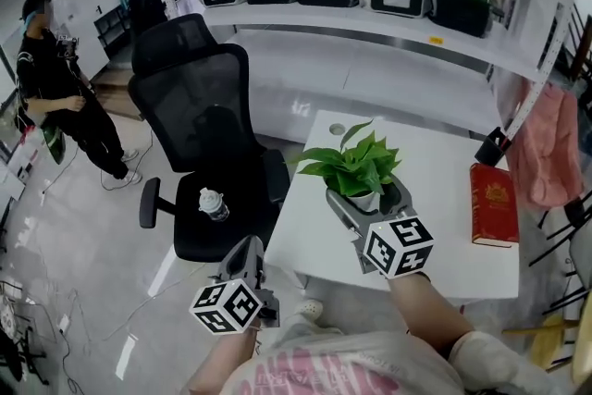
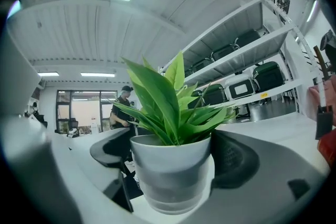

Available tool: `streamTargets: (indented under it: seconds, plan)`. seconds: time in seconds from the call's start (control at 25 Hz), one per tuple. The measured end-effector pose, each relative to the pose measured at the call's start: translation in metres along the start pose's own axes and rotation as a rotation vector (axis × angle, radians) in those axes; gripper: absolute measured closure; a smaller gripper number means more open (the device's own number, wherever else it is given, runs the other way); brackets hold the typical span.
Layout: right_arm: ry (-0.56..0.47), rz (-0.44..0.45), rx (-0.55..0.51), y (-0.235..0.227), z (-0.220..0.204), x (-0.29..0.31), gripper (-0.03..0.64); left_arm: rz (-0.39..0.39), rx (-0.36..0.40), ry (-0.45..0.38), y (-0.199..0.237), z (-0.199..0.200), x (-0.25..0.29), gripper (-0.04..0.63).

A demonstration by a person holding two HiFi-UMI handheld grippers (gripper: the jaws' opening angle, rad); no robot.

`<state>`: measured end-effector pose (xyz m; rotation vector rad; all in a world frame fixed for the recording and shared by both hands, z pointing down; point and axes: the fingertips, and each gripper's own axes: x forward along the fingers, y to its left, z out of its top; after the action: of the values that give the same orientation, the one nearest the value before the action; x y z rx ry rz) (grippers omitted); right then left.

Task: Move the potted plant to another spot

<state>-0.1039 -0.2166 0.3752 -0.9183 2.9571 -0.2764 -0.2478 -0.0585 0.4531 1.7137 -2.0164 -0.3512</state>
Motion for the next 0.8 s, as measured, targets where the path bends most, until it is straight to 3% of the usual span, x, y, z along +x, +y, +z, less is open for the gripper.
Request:
streamTargets:
  seconds: [0.32, 0.8]
  plan:
    - [0.015, 0.049, 0.012, 0.004, -0.013, -0.006, 0.123, 0.029, 0.003, 0.004, -0.010, -0.012, -0.006, 0.571]
    - [0.019, 0.008, 0.032, 0.007, -0.016, -0.014, 0.123, -0.008, 0.019, 0.047, -0.012, -0.005, -0.008, 0.571]
